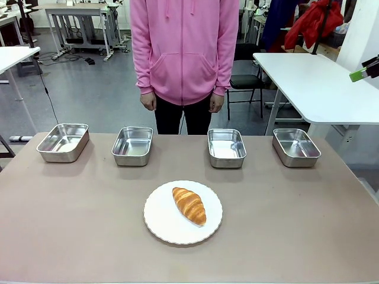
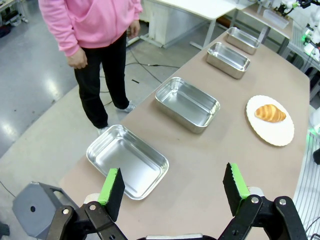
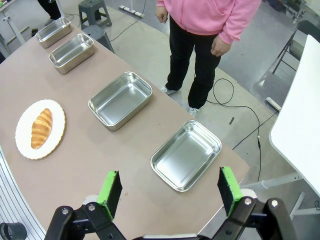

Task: Place the bread in the container.
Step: Place the Butter Roll into the Airtight Container indicated by the human.

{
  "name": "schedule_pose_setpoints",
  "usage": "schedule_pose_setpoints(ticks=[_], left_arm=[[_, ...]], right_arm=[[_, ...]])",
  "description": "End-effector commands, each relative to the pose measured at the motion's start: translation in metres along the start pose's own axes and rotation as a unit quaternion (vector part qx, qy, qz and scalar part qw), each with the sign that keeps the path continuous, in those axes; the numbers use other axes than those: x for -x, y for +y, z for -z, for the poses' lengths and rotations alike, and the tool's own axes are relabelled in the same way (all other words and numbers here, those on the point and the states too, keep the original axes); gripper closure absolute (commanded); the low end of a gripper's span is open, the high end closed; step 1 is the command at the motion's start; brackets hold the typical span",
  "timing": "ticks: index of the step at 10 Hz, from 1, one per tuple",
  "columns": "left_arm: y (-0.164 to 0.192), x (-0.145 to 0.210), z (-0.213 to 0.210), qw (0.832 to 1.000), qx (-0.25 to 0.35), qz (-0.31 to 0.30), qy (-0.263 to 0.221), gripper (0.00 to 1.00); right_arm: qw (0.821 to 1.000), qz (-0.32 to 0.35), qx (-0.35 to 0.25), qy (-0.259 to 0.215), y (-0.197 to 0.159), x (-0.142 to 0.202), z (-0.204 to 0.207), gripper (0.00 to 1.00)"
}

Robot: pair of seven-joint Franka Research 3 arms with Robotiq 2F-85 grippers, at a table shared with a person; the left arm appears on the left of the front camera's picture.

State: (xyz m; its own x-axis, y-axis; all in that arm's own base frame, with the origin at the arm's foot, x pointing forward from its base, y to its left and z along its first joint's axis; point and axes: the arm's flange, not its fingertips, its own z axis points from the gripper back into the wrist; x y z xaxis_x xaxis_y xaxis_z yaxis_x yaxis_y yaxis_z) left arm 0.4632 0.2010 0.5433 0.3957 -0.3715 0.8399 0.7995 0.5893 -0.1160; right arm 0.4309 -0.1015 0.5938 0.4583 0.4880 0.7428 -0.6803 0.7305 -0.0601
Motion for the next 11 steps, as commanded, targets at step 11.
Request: schedule_pose_setpoints(ticks=[11], left_arm=[[0.0000, -0.0008, 0.0008, 1.000, 0.001, 0.001, -0.003, 0.00]], right_arm=[[1.000, -0.002, -0.005, -0.009, -0.0014, -0.0001, 0.0002, 0.00]])
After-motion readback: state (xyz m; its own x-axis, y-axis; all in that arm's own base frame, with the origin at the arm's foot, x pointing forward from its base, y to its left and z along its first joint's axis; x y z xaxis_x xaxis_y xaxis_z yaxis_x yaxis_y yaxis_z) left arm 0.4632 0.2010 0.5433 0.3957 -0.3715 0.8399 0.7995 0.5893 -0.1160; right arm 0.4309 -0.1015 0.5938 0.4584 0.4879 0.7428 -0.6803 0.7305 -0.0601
